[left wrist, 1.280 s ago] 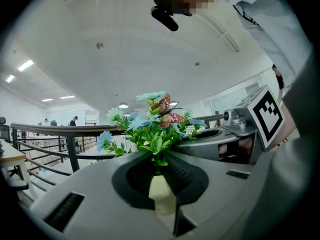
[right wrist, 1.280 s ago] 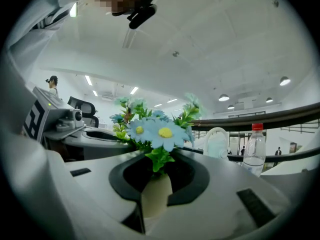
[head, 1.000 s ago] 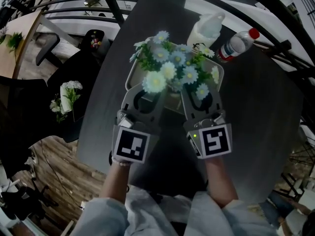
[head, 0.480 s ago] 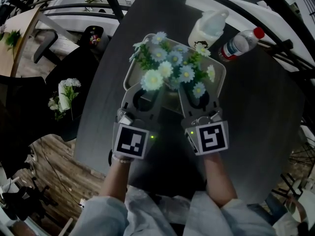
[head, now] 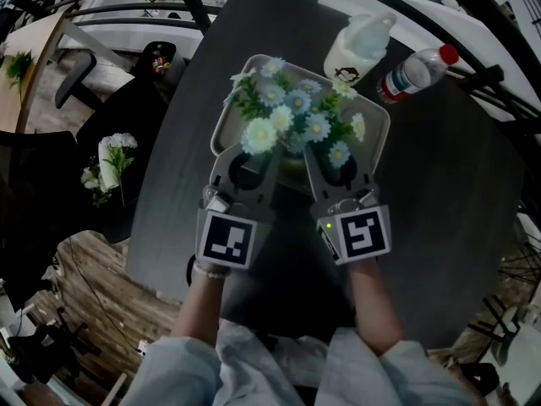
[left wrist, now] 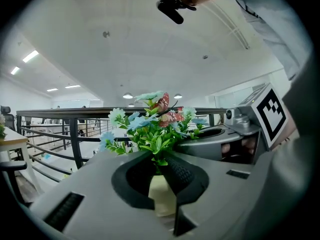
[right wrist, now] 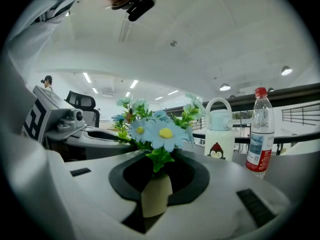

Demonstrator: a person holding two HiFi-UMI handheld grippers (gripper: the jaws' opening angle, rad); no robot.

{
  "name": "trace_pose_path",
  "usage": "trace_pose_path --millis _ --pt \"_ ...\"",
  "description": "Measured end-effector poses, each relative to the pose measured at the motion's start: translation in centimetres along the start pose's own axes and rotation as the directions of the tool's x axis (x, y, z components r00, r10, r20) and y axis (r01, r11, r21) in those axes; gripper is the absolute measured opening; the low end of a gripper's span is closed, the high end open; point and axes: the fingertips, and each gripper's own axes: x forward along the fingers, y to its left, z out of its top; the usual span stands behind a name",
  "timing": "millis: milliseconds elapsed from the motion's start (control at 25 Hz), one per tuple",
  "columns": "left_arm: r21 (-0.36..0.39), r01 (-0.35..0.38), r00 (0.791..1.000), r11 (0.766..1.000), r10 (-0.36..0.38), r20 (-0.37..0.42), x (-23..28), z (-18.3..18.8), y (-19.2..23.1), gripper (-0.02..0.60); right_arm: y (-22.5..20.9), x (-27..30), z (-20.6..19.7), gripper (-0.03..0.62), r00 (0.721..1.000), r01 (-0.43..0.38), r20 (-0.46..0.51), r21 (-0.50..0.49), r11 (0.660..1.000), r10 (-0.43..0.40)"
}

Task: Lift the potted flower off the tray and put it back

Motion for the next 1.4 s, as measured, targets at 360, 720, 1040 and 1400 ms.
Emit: trace_pose_path --millis 360,720,1040,1400 --pt "-0.027 0.008 1.0 1.0 -0.009 -0.01 0.5 -0.7 0.1 0.048 -0.4 0.1 -0.8 0.085 1.0 -0.009 -0.012 0.035 0.999 0.009" --pt "-0.049 0.018 1.0 0.999 -0.018 -0.001 0.3 -0.7 0.1 0.08 -0.4 -0.2 -0.8 0.127 1.0 -0.021 -0.003 0.094 0.995 0.021" --pt "-0.057 0.012 1.0 0.998 -0.012 0.007 -0.8 -0.5 -0.1 0.094 -0.2 -1.1 -0.9 0.149 1.0 -0.022 -0.012 0.096 0.995 0.023" --pt "-0.074 -0.005 1.0 0.997 0.006 0.014 -2.7 0.3 -0.3 0.092 -0.3 -2.7 0.0 0.149 1.0 0.003 -0.001 0.102 0.995 -0.003"
